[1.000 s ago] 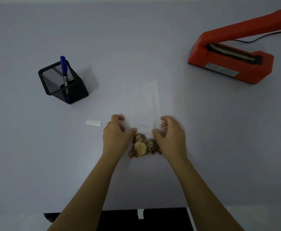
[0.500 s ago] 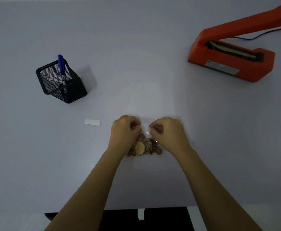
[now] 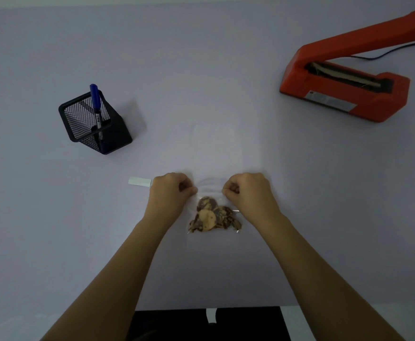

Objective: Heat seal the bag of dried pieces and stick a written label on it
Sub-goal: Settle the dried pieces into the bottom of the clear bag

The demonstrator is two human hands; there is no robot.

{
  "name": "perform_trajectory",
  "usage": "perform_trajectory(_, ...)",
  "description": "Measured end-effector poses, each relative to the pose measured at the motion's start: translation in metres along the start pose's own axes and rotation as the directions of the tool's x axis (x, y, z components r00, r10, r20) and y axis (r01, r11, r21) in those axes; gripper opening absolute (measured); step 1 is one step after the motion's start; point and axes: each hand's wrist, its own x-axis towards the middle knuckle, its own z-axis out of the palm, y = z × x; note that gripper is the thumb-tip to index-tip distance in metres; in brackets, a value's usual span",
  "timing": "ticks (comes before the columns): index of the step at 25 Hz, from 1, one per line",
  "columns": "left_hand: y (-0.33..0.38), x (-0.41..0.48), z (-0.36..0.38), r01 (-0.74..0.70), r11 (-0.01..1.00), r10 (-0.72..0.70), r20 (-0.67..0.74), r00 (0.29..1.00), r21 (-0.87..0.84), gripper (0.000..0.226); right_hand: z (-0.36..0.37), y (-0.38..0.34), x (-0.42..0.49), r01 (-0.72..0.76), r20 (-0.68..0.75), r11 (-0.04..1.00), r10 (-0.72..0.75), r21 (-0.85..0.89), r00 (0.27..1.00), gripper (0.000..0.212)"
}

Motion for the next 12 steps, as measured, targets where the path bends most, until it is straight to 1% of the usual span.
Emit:
perform_trajectory(2, 0.003, 0.0, 0.002, -0.035, 0.999, 0.035, 0.014, 0.999, 0.029, 0.005, 0.0, 0.001, 0.0, -0.004, 0.004, 1.0, 0.004, 0.021, 1.0, 0.007)
perform_trajectory(5, 0.011, 0.0, 0.007, -0.124, 0.989, 0.12, 0.057, 0.991, 0.075, 0.015, 0.002, -0.002, 0.0, -0.03, 0.01, 0.998, 0.03, 0.06, 1.0, 0.008)
perform_trajectory(6, 0.012, 0.001, 0.008, -0.134, 0.988, 0.129, 0.071, 0.989, 0.08, 0.017, 0.003, -0.002, 0.0, -0.043, 0.01, 0.997, 0.042, 0.069, 0.999, 0.009)
perform_trajectory(10, 0.021, 0.004, 0.009, -0.033, 0.998, 0.03, 0.076, 0.997, 0.049, 0.011, 0.003, -0.005, 0.0, -0.09, -0.005, 0.99, 0.091, 0.112, 0.996, 0.008)
perform_trajectory(12, 0.024, 0.007, 0.01, -0.02, 0.996, 0.012, 0.08, 0.997, 0.09, 0.018, 0.002, -0.006, 0.0, -0.087, -0.004, 0.99, 0.088, 0.108, 0.996, 0.009)
